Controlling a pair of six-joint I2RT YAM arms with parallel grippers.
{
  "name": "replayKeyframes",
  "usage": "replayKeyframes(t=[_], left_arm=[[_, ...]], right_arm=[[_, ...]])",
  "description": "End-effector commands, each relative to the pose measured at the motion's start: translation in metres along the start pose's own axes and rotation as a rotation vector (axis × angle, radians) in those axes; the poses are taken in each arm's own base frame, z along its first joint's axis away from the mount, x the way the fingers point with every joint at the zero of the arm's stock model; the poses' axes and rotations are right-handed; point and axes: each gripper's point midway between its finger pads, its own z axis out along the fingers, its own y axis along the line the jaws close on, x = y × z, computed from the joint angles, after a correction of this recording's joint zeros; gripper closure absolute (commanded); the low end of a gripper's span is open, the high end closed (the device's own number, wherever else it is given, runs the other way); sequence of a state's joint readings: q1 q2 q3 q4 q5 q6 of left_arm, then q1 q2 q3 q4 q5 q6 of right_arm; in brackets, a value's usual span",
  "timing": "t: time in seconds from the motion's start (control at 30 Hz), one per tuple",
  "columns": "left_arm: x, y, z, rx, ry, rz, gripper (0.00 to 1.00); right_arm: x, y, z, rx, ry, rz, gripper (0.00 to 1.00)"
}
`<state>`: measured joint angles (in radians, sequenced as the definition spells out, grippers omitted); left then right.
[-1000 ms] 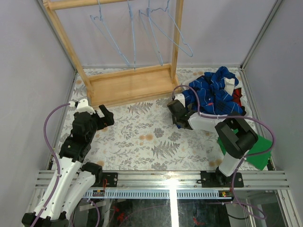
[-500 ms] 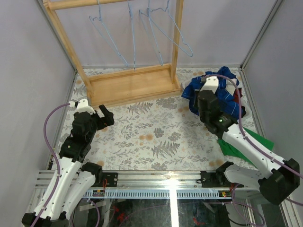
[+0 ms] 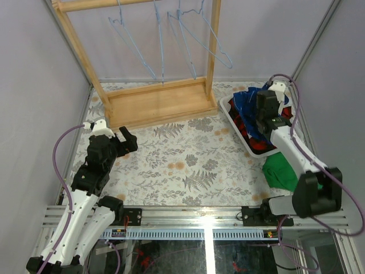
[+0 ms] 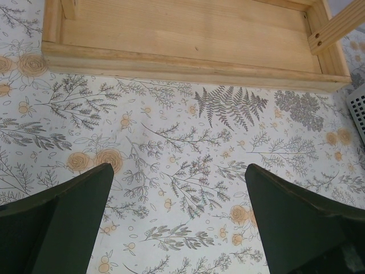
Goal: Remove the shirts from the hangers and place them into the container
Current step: Place the shirt in the bin, then reset both arms
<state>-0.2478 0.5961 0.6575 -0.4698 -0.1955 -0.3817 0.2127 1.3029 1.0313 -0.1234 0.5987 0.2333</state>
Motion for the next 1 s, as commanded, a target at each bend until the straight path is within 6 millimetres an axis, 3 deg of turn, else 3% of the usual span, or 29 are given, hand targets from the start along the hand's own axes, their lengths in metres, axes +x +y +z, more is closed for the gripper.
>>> replayKeyframes(t=[0.0, 0.1, 0.17, 0.2, 0.27, 0.4, 0.53, 0.73, 0.97], left_arm=[[-0.006, -0.004, -0.001, 0.020, -0.020, -0.009, 0.00], [-0.005, -0.004, -0.001, 0.022, -0.017, -0.008, 0.00], [-0.005, -0.004, 0.000, 0.022, -0.015, -0.007, 0.00], [-0.005, -0.005, 0.000, 0.025, -0.014, -0.007, 0.00], [-0.005, -0.005, 0.000, 0.025, -0.012, -0.007, 0.00], [-0.004, -0.004, 0.001, 0.022, -0.007, -0.004, 0.00], [-0.004, -0.005, 0.001, 0.022, -0.009, -0.004, 0.00], [-0.004, -0.004, 0.001, 0.019, -0.009, -0.006, 0.00], [-0.003, -0.004, 0.002, 0.015, -0.003, -0.005, 0.00]], right_arm=[[0.094, 0.002, 0.042, 0.012, 0.298, -0.059, 0.97], [0.144, 0.004, 0.055, 0.015, 0.441, -0.105, 0.93], [0.158, 0.002, 0.057, 0.028, 0.484, -0.128, 0.90], [0.154, 0.002, 0.056, 0.023, 0.476, -0.129, 0.88], [0.133, 0.003, 0.050, 0.006, 0.433, -0.114, 0.81], [0.072, 0.005, 0.028, -0.062, 0.306, -0.061, 0.52], [0.026, 0.001, 0.005, -0.104, 0.194, -0.019, 0.32], [-0.002, 0.000, -0.022, -0.172, 0.121, 0.018, 0.20], [-0.014, -0.004, -0.036, -0.193, 0.078, 0.043, 0.18]])
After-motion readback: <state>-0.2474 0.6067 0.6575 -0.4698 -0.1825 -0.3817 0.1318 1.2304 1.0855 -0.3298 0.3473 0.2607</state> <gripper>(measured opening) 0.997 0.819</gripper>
